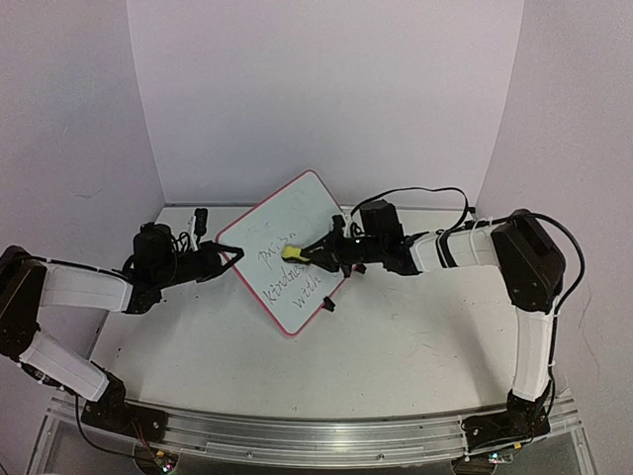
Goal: Erase the whiteboard
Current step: Erase the whiteboard at the center of the board.
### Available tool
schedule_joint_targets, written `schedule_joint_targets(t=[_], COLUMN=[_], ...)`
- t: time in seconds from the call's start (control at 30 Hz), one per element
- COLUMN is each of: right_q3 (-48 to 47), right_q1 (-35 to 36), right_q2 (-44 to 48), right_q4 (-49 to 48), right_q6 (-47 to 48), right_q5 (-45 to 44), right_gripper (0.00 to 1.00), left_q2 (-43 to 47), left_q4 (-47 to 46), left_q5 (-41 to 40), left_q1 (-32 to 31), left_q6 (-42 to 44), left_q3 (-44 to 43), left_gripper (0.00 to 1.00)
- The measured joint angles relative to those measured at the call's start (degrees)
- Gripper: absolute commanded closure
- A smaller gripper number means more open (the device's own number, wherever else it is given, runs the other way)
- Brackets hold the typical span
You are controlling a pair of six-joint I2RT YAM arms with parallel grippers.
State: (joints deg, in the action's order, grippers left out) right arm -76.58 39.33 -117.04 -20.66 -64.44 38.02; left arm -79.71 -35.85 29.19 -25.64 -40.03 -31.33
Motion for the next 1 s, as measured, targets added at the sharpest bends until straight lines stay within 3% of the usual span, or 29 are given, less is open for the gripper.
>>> schedule_joint_targets(t=[0.13, 0.33, 0.6, 0.7, 0.8, 1.0], right_q3=[5.8, 5.4, -15.0, -17.6, -16.0, -3.3], right_q1=[-1.5, -1.3, 2.9, 4.8, 5.8, 6.1], right_q2=[2.4, 2.7, -5.3, -6.7, -6.5, -2.5], right_q4=[0.4, 1.4, 4.0, 3.3, 1.8, -2.0], right_q6=[1.2, 1.8, 1.5, 1.4, 1.4, 1.5], right_q5=[-0.1, -0.2, 0.5, 0.4, 0.4, 0.7], right_gripper=[1.0, 1.0, 1.0, 1.0, 1.0, 1.0], left_q2=[1.4, 3.0, 3.2, 3.2, 3.2, 3.2], left_q4=[5.0, 10.4, 12.7, 13.3, 13.5, 14.5], left_q5=[0.0, -0.3, -0.2, 0.3, 0.5, 1.1], left_q1=[-0.7, -1.5, -1.9, -2.0, -2.1, -2.1], left_q6=[0.5, 0.9, 1.0, 1.0, 1.0, 1.2], left_q3=[-1.2, -2.4, -2.8, -2.8, -2.8, -2.8], left_gripper=[1.0, 1.0, 1.0, 1.0, 1.0, 1.0])
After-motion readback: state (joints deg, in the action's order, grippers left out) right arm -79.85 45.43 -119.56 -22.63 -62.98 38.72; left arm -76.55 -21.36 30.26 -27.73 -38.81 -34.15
